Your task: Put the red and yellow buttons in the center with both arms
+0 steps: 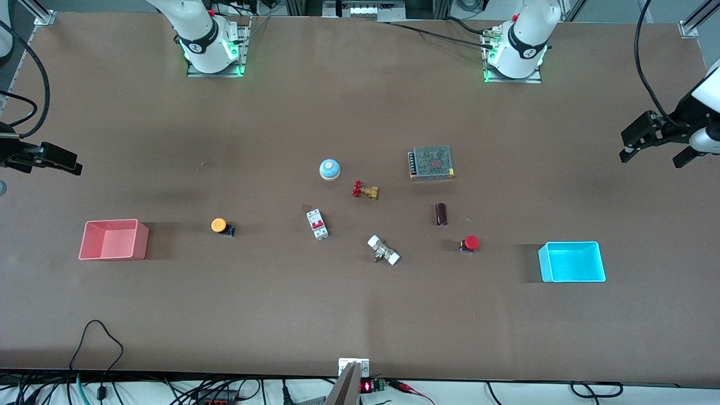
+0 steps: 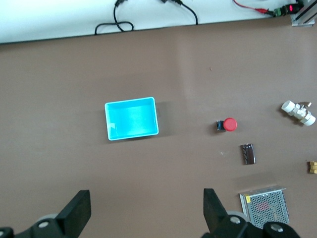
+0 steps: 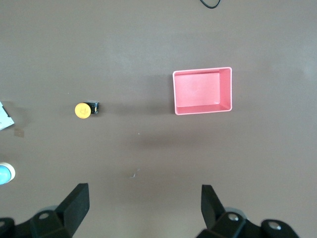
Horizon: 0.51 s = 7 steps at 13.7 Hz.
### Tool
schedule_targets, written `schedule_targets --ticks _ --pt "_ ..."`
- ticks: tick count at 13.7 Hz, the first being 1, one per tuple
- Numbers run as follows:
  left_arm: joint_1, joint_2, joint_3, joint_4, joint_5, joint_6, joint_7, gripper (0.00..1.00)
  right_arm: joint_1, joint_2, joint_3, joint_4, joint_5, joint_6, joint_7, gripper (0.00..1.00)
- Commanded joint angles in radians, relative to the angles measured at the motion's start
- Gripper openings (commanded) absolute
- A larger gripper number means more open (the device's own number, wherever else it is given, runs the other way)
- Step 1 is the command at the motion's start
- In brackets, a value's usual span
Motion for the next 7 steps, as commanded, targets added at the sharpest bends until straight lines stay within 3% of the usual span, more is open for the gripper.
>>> schedule_targets --ticks 1,3,7 --pt "0.010 0.000 0.000 0.043 -0.013 -0.057 0.000 1.00 -0.035 -0.047 0.042 -0.036 0.000 -0.022 -0.010 1.00" --pt "0.010 0.003 0.000 0.043 -0.013 -0.059 -0.003 1.00 -0.033 -0.097 0.042 -0.094 0.000 -0.017 -0.012 1.00" --pt "0.010 0.004 -0.009 0.039 -0.010 -0.060 -0.024 1.00 -0.033 -0.116 0.041 -0.105 -0.012 -0.020 -0.012 1.00"
